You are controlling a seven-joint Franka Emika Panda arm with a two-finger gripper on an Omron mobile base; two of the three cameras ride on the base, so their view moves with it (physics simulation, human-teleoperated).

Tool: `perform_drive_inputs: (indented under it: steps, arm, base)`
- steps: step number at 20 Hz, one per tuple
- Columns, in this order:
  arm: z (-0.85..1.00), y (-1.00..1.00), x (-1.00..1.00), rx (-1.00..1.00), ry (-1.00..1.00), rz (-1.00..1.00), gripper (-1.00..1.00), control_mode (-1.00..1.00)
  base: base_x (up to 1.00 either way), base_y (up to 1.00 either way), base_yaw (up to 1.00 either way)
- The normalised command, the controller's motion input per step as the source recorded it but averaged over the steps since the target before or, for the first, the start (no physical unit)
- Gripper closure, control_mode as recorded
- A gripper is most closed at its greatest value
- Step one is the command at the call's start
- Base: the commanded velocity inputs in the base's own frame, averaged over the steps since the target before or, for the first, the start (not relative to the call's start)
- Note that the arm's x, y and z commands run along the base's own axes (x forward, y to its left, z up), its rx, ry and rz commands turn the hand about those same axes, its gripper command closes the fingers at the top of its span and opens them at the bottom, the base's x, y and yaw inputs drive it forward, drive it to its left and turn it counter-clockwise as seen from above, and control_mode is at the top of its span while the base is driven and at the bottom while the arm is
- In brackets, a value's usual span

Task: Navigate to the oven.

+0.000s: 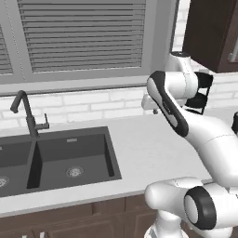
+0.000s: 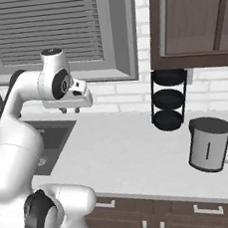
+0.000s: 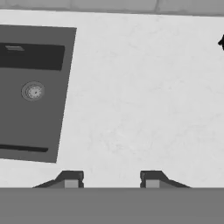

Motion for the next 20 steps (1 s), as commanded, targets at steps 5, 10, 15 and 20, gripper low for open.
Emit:
perform_drive_inputs:
  steps: [5, 10, 15, 20]
  arm:
    - [0.00, 0.00, -0.62, 0.00, -0.04, 0.01, -1.00, -1.00]
    - [0.01, 0.00, -0.94, 0.00, -0.31, 0.00, -1.00, -1.00]
    - [0.00, 0.00, -0.56, 0.00, -0.38, -0.05, -1.00, -1.00]
    - [0.00, 0.00, -0.19, 0.00, -0.18, -0.04, -1.00, 1.00]
  base:
    - [0.00, 0.00, 0.00]
    - [0.00, 0.00, 0.00]
    - [0.00, 0.00, 0.00]
    - [-0.11, 0.00, -0.03]
